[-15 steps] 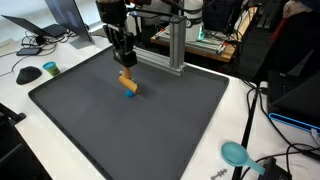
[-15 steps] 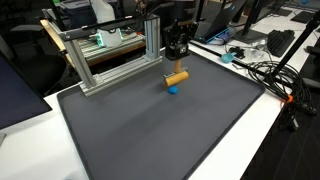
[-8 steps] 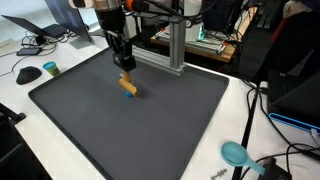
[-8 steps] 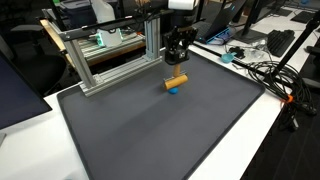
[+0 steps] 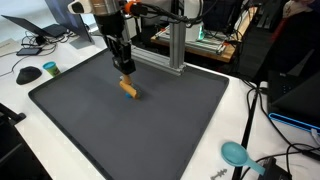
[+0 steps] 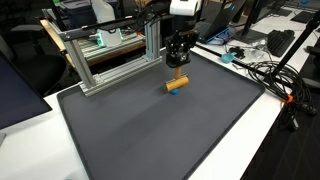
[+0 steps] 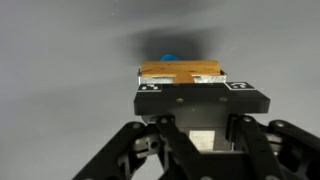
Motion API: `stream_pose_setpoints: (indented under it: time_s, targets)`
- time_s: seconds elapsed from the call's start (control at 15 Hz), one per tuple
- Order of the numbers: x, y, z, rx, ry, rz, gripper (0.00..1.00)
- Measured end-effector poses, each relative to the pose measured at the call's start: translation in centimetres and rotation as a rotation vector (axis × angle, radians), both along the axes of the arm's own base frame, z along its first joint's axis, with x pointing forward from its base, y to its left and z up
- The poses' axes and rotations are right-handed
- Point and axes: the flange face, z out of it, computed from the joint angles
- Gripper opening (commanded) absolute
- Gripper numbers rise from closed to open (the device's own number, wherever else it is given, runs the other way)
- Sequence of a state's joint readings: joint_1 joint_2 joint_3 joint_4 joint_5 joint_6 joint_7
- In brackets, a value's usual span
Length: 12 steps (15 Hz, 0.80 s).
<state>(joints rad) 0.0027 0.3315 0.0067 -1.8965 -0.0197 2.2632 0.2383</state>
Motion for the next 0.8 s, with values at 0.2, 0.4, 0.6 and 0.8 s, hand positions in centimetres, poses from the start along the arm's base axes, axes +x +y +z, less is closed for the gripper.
stream_pose_setpoints:
  time_s: [0.2,0.4,0.6,0.8]
  targets:
    - [0.3,-0.2,-0.1,0.000,0.011,-0.004,0.22]
    - [0.6,-0.2,-0.3,0.002,0.033,-0.007,0.22]
    - [0.9,-0.2,-0.4,0.002,0.047,-0.007,0.22]
    - [1.3,-0.2,-0.6,0.003,0.058,-0.008,0.22]
